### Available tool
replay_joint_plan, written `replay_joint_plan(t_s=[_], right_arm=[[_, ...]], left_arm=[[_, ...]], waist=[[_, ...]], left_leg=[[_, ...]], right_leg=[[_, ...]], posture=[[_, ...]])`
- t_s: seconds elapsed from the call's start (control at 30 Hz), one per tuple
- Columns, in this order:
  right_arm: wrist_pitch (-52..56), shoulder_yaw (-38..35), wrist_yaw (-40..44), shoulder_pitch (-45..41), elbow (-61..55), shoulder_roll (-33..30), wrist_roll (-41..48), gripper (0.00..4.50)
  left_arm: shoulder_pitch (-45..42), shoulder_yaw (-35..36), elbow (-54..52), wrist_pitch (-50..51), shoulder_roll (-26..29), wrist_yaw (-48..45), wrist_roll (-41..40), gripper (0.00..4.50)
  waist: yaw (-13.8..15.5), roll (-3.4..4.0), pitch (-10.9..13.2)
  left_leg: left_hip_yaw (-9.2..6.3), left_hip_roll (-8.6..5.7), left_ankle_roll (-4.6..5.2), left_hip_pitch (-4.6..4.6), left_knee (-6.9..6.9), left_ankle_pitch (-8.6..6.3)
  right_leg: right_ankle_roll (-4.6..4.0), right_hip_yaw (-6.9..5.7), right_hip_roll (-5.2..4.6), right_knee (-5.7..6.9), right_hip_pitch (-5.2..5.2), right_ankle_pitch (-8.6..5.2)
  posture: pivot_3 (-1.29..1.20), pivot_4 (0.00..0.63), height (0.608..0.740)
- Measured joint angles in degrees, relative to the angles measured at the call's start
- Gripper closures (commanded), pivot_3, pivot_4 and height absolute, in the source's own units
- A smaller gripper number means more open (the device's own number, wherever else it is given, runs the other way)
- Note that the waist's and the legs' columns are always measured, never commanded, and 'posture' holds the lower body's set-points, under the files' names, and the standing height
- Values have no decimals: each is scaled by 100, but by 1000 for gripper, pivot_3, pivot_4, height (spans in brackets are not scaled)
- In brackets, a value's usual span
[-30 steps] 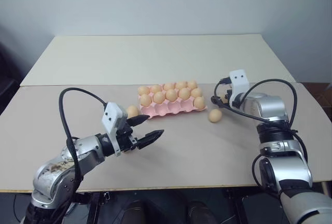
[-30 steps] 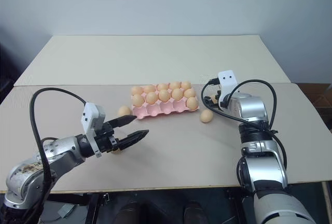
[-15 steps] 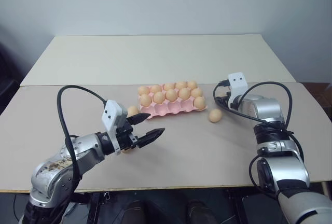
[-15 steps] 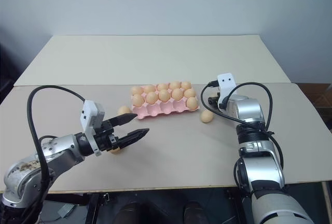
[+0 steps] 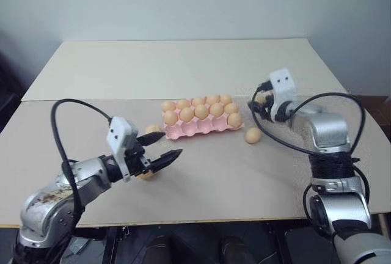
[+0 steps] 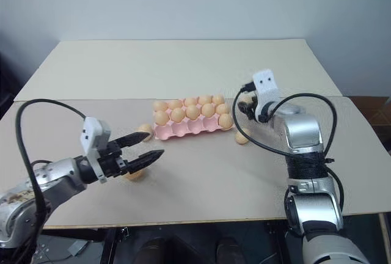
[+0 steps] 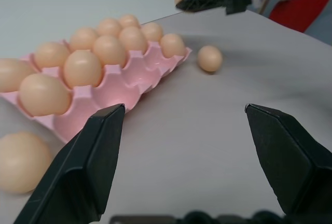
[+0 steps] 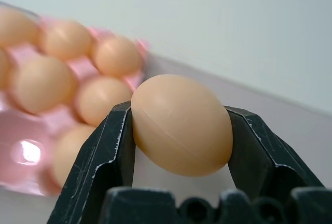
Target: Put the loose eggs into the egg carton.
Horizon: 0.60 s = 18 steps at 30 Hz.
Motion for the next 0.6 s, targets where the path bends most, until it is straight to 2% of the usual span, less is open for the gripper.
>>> replay_joint_plan(t_s=[0.3, 0.6], right_arm=[[423, 649, -392, 219, -483, 1081, 18, 2184], [553, 646, -638, 245, -537, 1219, 6, 2184]], left_arm=[[124, -159, -61, -172, -285, 130, 245, 455], [140, -198, -176, -172, -345, 203, 296, 455]], waist=[[42, 0, 0], [12, 0, 0]], left_leg=[[-2, -4, -3, -24, 3, 3], [-4, -2, 2, -20, 3, 2]], right_leg=[[0, -3, -3, 1, -17, 1], [0, -6, -1, 3, -16, 1]], posture=[[0, 150, 740], [0, 150, 740]])
